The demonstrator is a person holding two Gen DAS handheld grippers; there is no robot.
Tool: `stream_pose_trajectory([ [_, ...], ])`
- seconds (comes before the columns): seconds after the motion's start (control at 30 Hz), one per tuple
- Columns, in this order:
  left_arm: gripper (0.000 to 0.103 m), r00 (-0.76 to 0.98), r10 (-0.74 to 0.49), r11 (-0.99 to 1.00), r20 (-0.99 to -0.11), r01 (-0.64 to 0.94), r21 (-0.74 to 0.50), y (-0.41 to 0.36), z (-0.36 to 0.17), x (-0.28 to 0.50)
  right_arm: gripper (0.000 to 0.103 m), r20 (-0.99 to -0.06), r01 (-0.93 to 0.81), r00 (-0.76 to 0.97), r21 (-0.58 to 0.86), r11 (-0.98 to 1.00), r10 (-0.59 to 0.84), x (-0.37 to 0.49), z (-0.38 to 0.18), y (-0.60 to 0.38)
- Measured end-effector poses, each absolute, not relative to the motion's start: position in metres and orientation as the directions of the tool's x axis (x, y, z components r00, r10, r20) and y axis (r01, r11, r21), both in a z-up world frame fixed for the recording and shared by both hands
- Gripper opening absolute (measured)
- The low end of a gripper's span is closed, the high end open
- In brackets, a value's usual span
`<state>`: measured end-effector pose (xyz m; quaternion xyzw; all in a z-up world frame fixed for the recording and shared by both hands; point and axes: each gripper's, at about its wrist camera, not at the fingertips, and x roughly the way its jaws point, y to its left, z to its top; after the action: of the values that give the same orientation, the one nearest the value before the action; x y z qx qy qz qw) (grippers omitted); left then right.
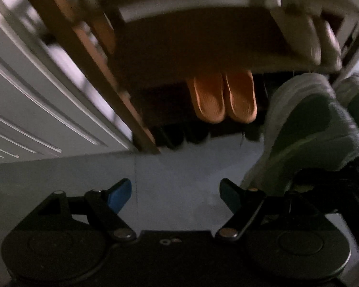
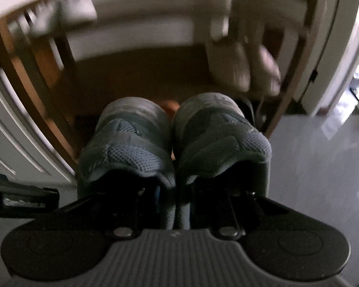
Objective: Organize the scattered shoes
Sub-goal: 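Lift the grey-green sneakers with the right gripper onto the rack's top shelf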
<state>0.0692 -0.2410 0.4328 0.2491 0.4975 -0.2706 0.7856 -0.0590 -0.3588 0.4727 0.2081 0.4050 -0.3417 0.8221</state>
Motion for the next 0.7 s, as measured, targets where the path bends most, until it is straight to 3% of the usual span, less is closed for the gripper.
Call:
stream_pose_trajectory([
  [0.17, 0.081, 0.393, -0.207, 0.721, -0.896, 0.680, 0.132, -0.244, 0.502, 0.113, 0.025, -0.798, 0.756, 0.461, 0.124, 0.642, -0.388, -0.019, 0.555, -0.388],
  [0.33, 0.081, 0.434, -0.230, 0.715, -0.871, 0.682, 0.151, -0.261, 0.538, 0.142, 0.025, -0.762, 0.781, 0.477, 0.140, 0.609, -0.437, 0.028, 0.608, -0.421],
  [0.7, 0.081, 0.435, -0.218, 0.781, -0.874, 0.614, 0.111, -0.339, 0.564, 0.225, 0.025, -0.771, 0.709, 0.504, 0.111, 0.697, -0.390, 0.128, 0.633, -0.532],
])
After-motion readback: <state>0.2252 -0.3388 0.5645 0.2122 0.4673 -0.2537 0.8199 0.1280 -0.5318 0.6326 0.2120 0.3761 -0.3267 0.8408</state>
